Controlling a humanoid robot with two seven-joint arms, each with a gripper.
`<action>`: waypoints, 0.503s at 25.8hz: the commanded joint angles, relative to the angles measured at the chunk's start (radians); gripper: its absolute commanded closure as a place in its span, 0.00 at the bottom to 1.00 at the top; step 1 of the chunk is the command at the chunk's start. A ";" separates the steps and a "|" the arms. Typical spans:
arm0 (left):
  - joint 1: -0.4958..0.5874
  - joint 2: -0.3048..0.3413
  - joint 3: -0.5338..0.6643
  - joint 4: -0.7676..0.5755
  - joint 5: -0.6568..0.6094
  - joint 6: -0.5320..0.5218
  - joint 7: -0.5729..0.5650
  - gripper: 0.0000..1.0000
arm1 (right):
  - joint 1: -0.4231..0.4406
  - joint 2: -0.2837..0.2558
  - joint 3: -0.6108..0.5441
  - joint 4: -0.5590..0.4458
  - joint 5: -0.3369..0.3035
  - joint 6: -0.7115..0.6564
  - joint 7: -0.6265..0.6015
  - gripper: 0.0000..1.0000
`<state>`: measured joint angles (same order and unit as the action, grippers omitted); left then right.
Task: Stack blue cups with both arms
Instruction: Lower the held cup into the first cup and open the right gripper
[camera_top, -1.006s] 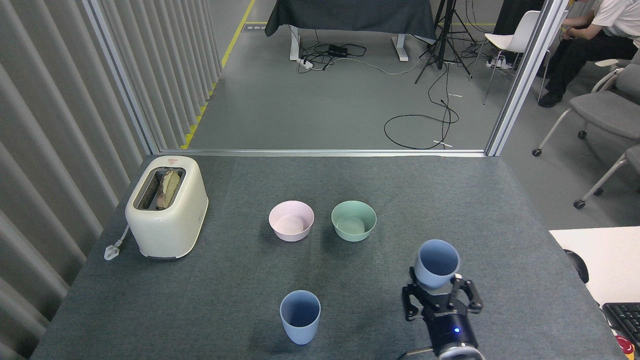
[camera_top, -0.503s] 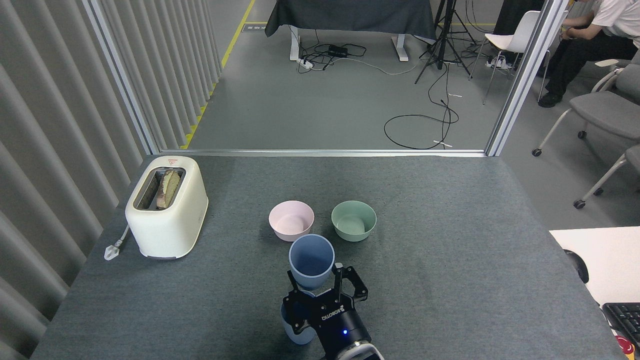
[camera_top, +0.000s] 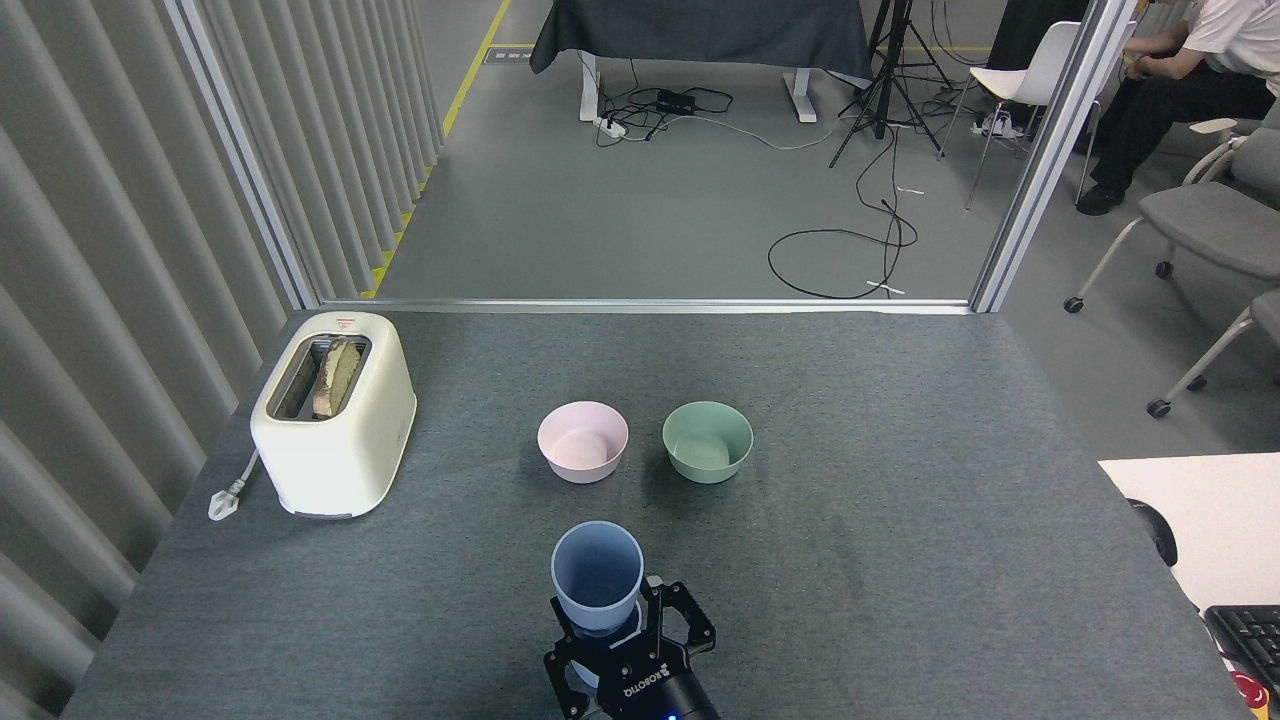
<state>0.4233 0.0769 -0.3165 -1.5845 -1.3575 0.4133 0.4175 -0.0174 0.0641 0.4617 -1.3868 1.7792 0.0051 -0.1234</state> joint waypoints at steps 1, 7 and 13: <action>0.000 0.000 -0.001 0.000 0.000 -0.001 0.000 0.00 | 0.004 0.002 -0.001 0.009 -0.003 0.000 -0.002 0.23; 0.000 0.000 0.001 0.000 0.000 -0.001 0.000 0.00 | 0.001 0.002 -0.005 0.029 -0.004 0.000 -0.007 0.23; 0.000 0.000 0.001 -0.002 0.000 -0.001 0.000 0.00 | -0.003 0.002 -0.011 0.055 -0.007 0.000 -0.015 0.22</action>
<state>0.4234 0.0768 -0.3170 -1.5855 -1.3575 0.4122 0.4168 -0.0191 0.0659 0.4525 -1.3417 1.7728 0.0041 -0.1354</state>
